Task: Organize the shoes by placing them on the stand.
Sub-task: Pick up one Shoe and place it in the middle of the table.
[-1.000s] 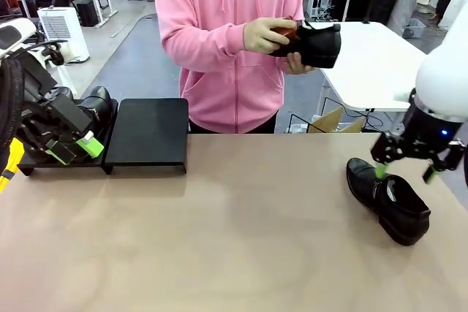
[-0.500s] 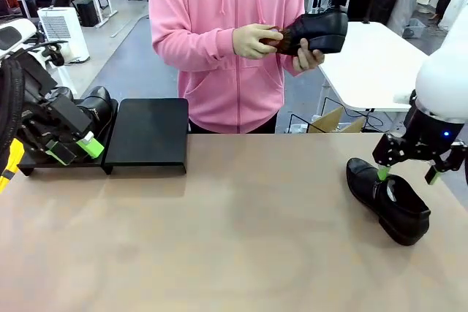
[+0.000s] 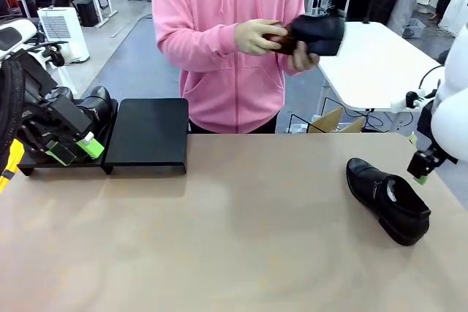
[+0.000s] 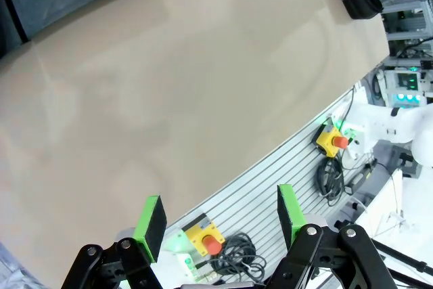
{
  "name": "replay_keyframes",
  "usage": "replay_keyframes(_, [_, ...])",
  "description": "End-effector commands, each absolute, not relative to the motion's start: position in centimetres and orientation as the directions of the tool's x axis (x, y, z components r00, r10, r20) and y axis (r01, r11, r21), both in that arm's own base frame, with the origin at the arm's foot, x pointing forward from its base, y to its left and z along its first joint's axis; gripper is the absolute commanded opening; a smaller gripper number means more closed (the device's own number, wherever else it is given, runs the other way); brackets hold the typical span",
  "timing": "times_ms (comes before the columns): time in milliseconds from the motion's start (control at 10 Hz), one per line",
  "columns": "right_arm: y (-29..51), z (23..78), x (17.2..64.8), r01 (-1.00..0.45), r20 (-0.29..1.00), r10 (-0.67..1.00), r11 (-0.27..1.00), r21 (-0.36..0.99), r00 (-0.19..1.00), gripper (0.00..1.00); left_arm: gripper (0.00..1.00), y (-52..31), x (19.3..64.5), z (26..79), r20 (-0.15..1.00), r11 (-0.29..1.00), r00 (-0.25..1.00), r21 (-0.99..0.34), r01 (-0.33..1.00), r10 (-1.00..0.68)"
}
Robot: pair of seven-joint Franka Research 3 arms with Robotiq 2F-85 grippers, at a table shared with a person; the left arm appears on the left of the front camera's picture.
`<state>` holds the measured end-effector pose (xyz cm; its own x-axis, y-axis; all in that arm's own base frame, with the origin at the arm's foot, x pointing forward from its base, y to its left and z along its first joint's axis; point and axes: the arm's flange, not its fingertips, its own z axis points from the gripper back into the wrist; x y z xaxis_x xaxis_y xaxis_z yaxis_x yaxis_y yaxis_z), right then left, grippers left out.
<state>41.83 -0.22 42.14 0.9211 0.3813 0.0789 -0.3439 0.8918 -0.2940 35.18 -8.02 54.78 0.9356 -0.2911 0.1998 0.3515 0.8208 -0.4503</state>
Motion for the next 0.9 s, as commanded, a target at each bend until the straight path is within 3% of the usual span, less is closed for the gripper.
replay_keyframes(0, [-2.2,39.2,42.1,-0.431,0.092,0.468,0.862,-0.267,0.879,1.0,0.85,-7.9,35.0,54.6,0.215,0.802,0.929,-0.471,0.368,-0.3])
replay_keyframes(300, [-3.7,36.4,42.6,-0.462,0.11,0.479,0.875,-0.146,0.871,1.0,0.85,-7.9,35.0,54.6,0.215,0.802,0.929,-0.471,0.368,-0.3])
replay_keyframes(800, [-4.8,33.6,43.8,-0.352,0.094,0.352,0.936,-0.016,0.931,1.0,0.85,-7.9,35.0,54.6,0.215,0.802,0.929,-0.471,0.368,-0.3])
